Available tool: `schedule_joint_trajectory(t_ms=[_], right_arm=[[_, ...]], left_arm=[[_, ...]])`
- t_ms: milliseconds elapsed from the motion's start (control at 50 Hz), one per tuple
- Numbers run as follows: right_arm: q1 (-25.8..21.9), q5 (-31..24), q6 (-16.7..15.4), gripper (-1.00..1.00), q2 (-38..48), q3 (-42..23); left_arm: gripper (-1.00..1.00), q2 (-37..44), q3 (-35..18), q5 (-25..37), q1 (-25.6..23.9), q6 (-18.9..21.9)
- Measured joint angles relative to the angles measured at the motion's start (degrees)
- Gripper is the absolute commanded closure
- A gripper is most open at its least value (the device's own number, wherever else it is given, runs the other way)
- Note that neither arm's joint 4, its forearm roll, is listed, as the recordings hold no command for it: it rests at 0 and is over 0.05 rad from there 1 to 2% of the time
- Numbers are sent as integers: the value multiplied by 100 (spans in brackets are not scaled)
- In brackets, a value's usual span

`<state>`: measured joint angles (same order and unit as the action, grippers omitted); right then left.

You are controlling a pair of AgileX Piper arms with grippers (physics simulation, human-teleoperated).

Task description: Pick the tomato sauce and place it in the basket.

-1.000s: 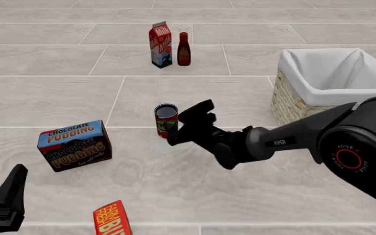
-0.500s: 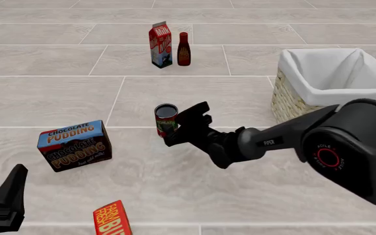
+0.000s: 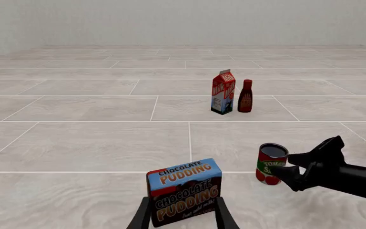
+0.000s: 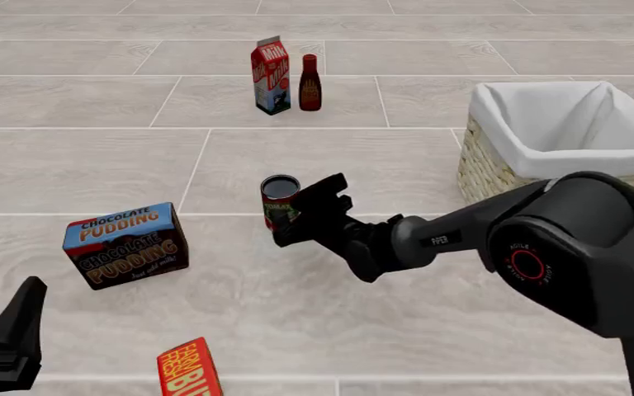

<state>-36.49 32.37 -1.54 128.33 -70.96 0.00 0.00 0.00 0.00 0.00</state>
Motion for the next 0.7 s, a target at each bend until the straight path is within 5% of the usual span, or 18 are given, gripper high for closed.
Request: schedule_joint_trajectory(t_ms=[680, 700], right_arm=[[7, -194, 46, -100, 495, -597], [5, -197, 53, 100, 505, -610]], left_arm=[[-100, 0, 0, 0, 0, 0], [-100, 0, 0, 0, 0, 0]])
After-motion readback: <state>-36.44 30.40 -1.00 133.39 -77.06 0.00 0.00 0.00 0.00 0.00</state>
